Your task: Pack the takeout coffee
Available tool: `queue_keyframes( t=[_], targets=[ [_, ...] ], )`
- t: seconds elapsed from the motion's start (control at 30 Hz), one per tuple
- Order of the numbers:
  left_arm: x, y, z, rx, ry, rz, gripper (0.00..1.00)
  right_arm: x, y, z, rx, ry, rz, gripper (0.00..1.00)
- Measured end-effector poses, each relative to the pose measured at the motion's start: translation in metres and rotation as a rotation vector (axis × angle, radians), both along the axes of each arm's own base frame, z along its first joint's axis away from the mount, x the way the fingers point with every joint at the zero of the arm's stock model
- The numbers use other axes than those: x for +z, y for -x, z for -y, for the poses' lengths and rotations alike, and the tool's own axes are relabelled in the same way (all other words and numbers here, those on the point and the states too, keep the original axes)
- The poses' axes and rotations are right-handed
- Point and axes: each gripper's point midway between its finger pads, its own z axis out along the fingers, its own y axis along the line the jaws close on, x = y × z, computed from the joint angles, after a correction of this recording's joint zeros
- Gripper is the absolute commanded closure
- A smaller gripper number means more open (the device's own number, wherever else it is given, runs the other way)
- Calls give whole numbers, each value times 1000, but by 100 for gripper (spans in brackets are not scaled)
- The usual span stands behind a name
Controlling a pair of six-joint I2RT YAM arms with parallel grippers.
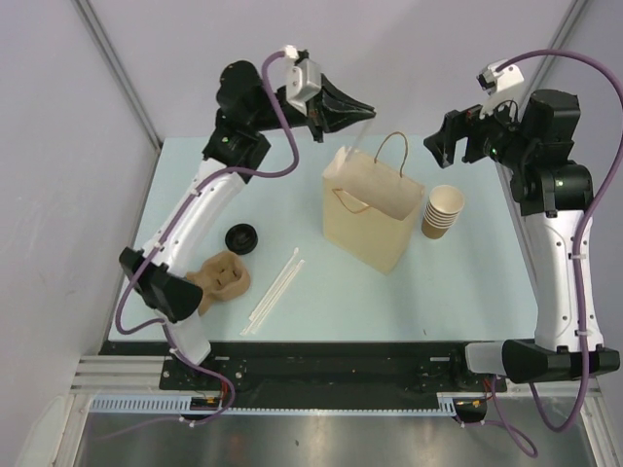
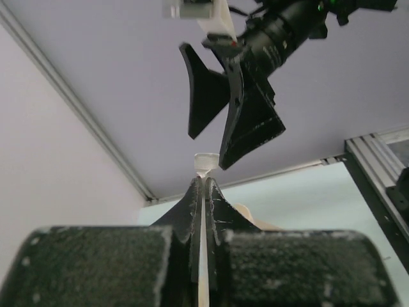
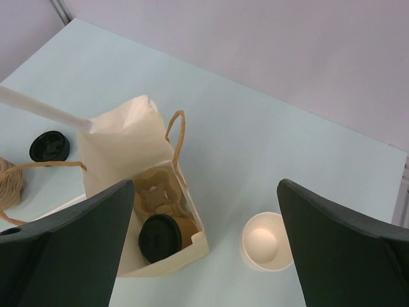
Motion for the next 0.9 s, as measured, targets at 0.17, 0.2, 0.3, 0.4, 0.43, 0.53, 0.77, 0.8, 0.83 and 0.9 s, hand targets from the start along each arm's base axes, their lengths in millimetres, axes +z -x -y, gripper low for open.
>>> queue_keyframes(
  t=[0.17, 0.2, 0.3, 0.4, 0.43, 0.53, 0.77, 0.8, 0.83, 0.9],
  targets=[
    [-42, -8, 22, -81, -73, -77, 97, -1, 10, 1, -4, -5, -4, 0],
    [-47, -10, 24, -84, -84, -87, 97, -2, 11, 2, -5, -6, -6, 0],
    [-67, -14, 27, -81, -119, -112, 98, -5, 16, 2, -6, -9, -11, 0],
    [-84, -17, 30, -78, -151, -141, 98, -6, 18, 2, -8, -11, -12, 0],
    [-90, -18, 30, -77, -162, -145, 98, -6, 18, 3, -9, -11, -14, 0],
    [-110, -23, 33, -74, -196, -160, 98, -8, 18, 3, -11, -11, -19, 0],
    [-164, -38, 39, -69, -287, -210, 98, -12, 18, 4, -14, -10, -29, 0],
    [-172, -40, 39, -67, -298, -218, 98, -14, 17, 4, -14, -10, -32, 0],
    [-178, -41, 40, -66, -310, -224, 98, -14, 17, 4, -14, -10, -34, 0],
    [-190, -44, 41, -57, -331, -232, 98, -15, 17, 4, -15, -9, -38, 0]
  ],
)
